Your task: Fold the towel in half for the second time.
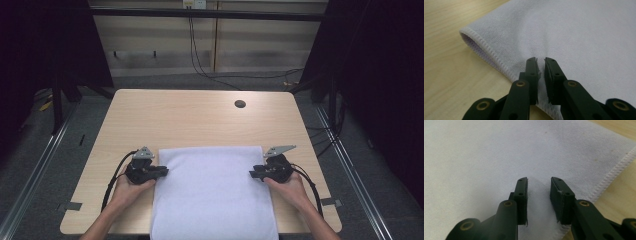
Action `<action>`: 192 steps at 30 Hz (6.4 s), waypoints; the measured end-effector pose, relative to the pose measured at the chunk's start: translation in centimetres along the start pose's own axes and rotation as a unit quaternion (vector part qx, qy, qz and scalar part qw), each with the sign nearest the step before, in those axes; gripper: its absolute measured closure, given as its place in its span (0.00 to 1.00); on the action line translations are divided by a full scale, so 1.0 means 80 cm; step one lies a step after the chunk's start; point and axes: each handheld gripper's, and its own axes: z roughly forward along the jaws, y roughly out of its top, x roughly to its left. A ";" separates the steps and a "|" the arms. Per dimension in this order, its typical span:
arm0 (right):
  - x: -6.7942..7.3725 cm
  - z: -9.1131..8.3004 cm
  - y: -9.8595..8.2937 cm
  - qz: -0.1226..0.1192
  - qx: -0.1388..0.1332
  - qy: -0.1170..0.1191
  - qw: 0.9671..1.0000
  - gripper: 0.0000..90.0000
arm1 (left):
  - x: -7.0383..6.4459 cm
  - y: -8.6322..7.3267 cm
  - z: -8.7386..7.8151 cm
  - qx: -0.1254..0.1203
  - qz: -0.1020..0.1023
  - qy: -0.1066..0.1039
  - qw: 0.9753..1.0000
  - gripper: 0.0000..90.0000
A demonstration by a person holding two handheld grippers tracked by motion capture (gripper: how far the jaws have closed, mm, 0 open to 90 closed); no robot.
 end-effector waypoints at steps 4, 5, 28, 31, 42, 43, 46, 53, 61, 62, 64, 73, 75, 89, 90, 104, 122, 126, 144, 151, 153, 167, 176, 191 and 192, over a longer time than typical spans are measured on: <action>0.005 -0.010 -0.010 0.004 0.008 0.012 1.000 0.78 | -0.008 -0.007 -0.004 0.001 -0.005 -0.020 1.000 0.90; 0.005 -0.010 -0.010 0.004 0.008 0.012 1.000 0.78 | -0.008 -0.007 -0.004 0.001 -0.005 -0.020 1.000 0.90; 0.055 -0.030 -0.038 -0.025 0.030 0.033 0.999 0.96 | -0.057 -0.040 -0.036 0.030 0.020 -0.040 0.999 0.96; 0.059 -0.036 -0.044 -0.018 0.034 0.039 0.998 0.96 | -0.060 -0.044 -0.040 0.030 0.014 -0.059 0.998 0.94; -0.002 -0.067 -0.012 0.008 -0.049 0.012 0.999 0.79 | -0.009 0.000 -0.045 -0.040 -0.004 -0.019 0.999 0.89; -0.002 -0.067 -0.012 0.008 -0.049 0.012 0.999 0.79 | -0.009 0.000 -0.045 -0.040 -0.004 -0.019 0.999 0.88; -0.025 -0.043 0.005 0.014 -0.044 0.018 0.999 0.76 | 0.011 0.007 -0.034 -0.044 -0.028 -0.020 0.998 0.84; -0.040 -0.020 0.002 0.022 -0.031 0.024 0.999 0.72 | 0.019 0.000 -0.026 -0.035 -0.038 -0.021 0.998 0.72; -0.033 -0.014 -0.008 0.006 0.000 0.017 1.000 0.67 | 0.014 -0.001 -0.019 -0.019 -0.030 -0.030 0.999 0.65; -0.031 -0.013 -0.010 0.001 0.002 0.012 1.000 0.67 | 0.016 -0.002 -0.018 -0.018 -0.032 -0.027 0.999 0.63; -0.027 -0.015 -0.012 -0.006 0.003 0.004 1.000 0.65 | 0.019 -0.004 -0.018 -0.018 -0.038 -0.023 0.999 0.60; -0.027 -0.020 -0.016 0.000 0.012 0.028 1.000 0.68 | 0.021 -0.006 -0.022 -0.023 -0.038 -0.025 0.999 0.58; -0.029 -0.021 -0.016 0.002 0.016 0.031 0.999 0.77 | 0.020 -0.007 -0.024 -0.028 -0.034 -0.037 0.998 0.59; -0.032 -0.023 -0.022 0.021 0.009 0.050 0.999 0.97 | 0.006 -0.001 -0.003 0.010 0.010 -0.048 0.999 0.67; -0.033 -0.023 -0.022 0.024 0.010 0.049 0.998 0.97 | 0.001 -0.002 -0.003 0.017 0.022 -0.052 0.998 0.82; -0.037 -0.050 0.000 0.046 -0.069 0.050 0.995 0.97 | 0.011 0.011 -0.027 -0.038 -0.018 -0.071 0.997 0.95; -0.055 -0.083 0.065 0.050 -0.140 0.037 0.988 0.97 | 0.045 0.070 -0.051 -0.102 -0.039 -0.065 0.992 0.95; -0.061 -0.091 0.081 0.048 -0.145 0.033 0.988 0.97 | 0.049 0.085 -0.060 -0.112 -0.036 -0.053 0.992 0.95; -0.091 -0.114 0.137 0.049 -0.155 0.028 0.986 0.97 | 0.057 0.166 -0.081 -0.123 -0.007 -0.004 0.992 0.96; -0.114 -0.118 0.158 0.063 -0.160 0.011 0.985 0.97 | 0.069 0.185 -0.079 -0.145 -0.012 0.006 0.989 0.96; -0.116 -0.117 0.162 0.063 -0.167 0.006 0.984 0.98 | 0.069 0.194 -0.080 -0.151 -0.010 0.012 0.988 0.96; -0.075 -0.132 0.094 0.048 -0.200 0.042 0.978 0.98 | 0.017 0.130 -0.101 -0.154 0.033 -0.037 0.987 0.96; -0.027 -0.159 0.051 0.021 -0.202 0.052 0.978 0.97 | -0.014 0.081 -0.110 -0.184 0.027 -0.068 0.980 0.96; 0.023 -0.124 -0.041 0.017 -0.107 0.072 0.991 0.97 | -0.050 -0.018 -0.079 -0.080 0.031 -0.092 0.992 0.95; 0.025 -0.118 -0.055 0.024 -0.099 0.076 0.992 0.96 | -0.056 -0.025 -0.076 -0.060 0.043 -0.093 0.993 0.95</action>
